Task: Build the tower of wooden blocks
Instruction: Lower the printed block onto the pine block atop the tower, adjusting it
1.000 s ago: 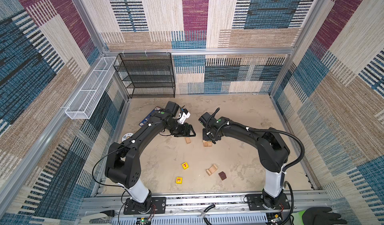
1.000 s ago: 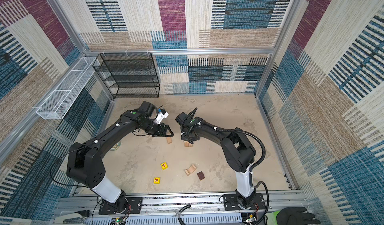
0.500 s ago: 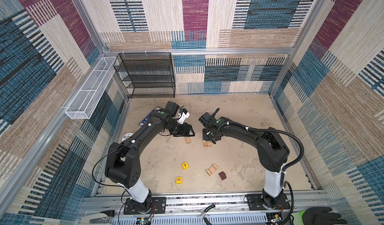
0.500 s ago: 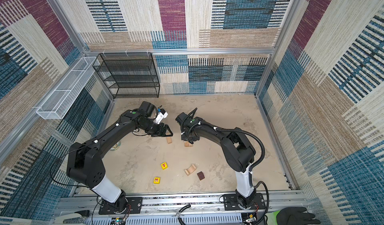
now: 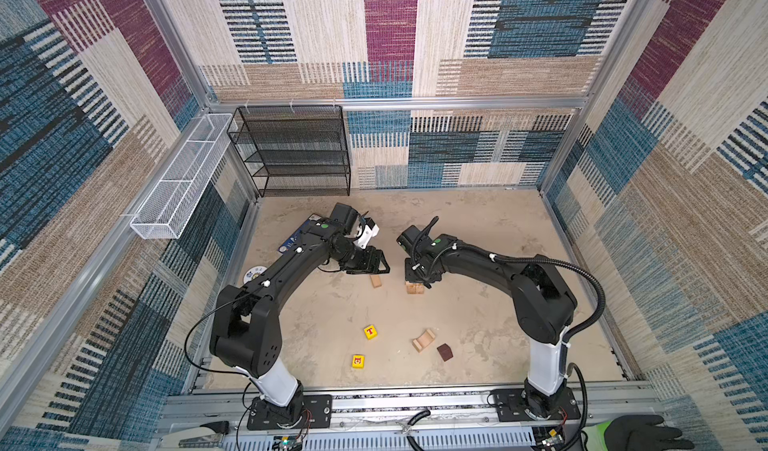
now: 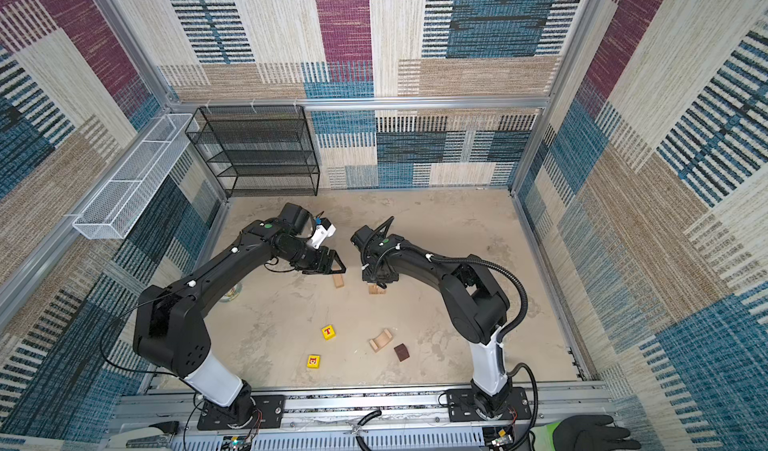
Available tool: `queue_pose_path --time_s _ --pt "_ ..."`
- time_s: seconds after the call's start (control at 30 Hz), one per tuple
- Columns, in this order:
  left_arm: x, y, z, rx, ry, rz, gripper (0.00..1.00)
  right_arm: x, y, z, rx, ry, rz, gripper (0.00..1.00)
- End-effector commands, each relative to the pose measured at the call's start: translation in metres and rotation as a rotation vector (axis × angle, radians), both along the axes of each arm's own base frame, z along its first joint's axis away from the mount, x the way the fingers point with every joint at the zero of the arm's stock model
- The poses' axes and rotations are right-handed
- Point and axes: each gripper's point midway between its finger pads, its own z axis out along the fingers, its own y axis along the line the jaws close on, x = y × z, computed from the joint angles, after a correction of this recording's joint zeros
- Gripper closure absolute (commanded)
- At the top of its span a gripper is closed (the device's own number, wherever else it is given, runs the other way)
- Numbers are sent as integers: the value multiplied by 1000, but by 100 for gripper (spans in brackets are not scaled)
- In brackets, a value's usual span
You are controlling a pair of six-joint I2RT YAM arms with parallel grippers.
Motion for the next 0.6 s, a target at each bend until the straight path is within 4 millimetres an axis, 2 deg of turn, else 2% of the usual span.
queue_pose_path --time_s 0.0,0.4,0.57 --pt "0 1 4 2 -14 -4 31 2 2 1 9 -2 -7 85" --pt "0 3 6 7 -25 1 31 4 3 0 11 3 -9 79" --pt "1 4 7 9 -27 5 31 3 2 -1 10 10 -13 69"
